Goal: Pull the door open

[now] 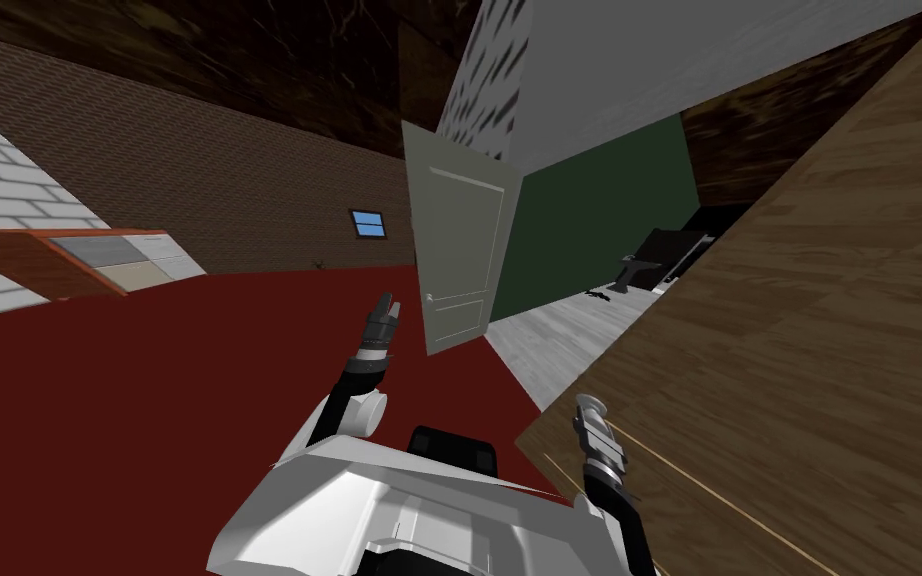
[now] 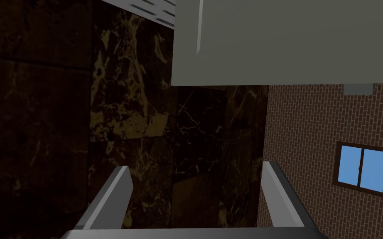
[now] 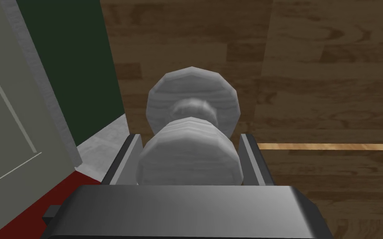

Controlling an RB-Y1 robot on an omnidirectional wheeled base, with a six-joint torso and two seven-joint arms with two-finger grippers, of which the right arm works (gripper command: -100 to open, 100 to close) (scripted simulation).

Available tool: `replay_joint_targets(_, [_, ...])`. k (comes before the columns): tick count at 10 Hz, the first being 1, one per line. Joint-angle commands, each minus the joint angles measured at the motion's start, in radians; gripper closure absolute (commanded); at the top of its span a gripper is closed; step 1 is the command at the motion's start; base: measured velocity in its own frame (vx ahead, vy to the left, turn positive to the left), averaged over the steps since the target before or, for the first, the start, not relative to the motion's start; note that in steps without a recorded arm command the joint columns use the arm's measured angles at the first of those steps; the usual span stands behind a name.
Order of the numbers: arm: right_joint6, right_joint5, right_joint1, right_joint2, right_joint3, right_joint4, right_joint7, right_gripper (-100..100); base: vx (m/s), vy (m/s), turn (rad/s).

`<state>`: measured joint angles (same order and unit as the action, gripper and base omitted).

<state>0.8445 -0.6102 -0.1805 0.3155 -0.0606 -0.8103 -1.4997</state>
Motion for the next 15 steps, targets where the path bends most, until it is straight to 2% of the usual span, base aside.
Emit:
replay_joint_targets(1, [0.004, 0.010, -0.008, 0.006, 0.017, -0.011, -0.012, 100, -0.203, -0.012, 0.070])
replay_joint_targets(6, [0.020, 0.050, -0.035, 0.032, 0.084, -0.043, -0.059, 100, -0.230, 0.007, 0.069])
replay_joint_targets(8, [0.025, 0.061, -0.042, 0.039, 0.103, -0.052, -0.072, 100, -0.222, 0.044, 0.040])
replay_joint_targets(9, [0.024, 0.058, -0.041, 0.036, 0.096, -0.051, -0.066, 100, -0.103, 0.012, 0.010])
replay_joint_targets(10, [0.030, 0.071, -0.054, 0.043, 0.118, -0.059, -0.079, 100, -0.162, -0.023, 0.067])
replay_joint_targets(15, [0.061, 0.111, -0.086, 0.074, 0.184, -0.087, -0.125, 100, -0.227, -0.017, 0.064])
